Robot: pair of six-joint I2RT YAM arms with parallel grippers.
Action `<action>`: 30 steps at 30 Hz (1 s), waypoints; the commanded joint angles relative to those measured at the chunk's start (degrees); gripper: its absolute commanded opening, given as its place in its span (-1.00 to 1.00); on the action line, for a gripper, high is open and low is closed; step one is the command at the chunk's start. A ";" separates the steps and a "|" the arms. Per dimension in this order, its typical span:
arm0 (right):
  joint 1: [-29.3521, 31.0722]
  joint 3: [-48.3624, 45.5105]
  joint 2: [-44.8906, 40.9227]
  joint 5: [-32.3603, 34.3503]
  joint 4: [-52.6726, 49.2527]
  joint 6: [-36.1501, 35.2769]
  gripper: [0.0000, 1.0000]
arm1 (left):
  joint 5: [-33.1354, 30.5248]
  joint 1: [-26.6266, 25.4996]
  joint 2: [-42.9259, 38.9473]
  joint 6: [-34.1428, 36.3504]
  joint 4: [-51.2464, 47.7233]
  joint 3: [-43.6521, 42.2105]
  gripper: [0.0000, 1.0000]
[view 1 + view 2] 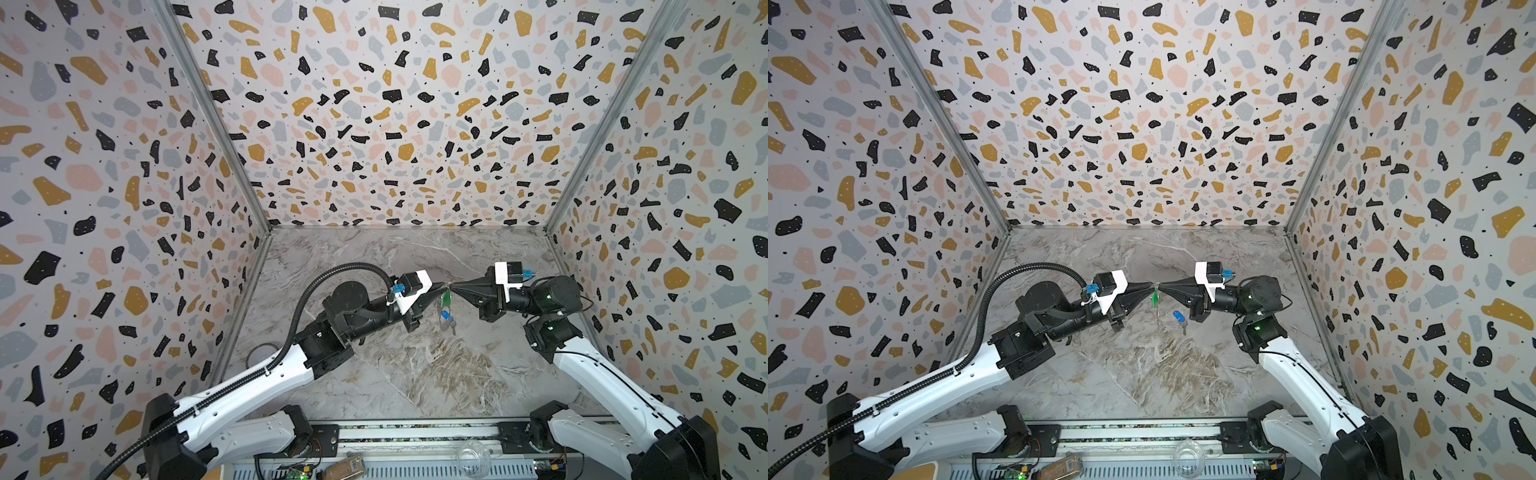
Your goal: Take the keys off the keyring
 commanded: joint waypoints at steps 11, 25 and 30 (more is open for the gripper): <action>0.94 0.23 -1.29 -2.00 2.05 -0.92 -1.00 | -2.29 0.03 0.26 -0.60 1.89 1.31 -0.57; 1.20 0.40 -1.57 -1.15 0.99 -2.05 -1.00 | 0.34 -0.02 0.78 0.06 0.65 2.22 -0.94; 1.02 4.17 -3.86 6.00 -17.38 -14.56 -0.57 | 0.56 0.00 1.98 2.83 -7.79 6.43 -1.00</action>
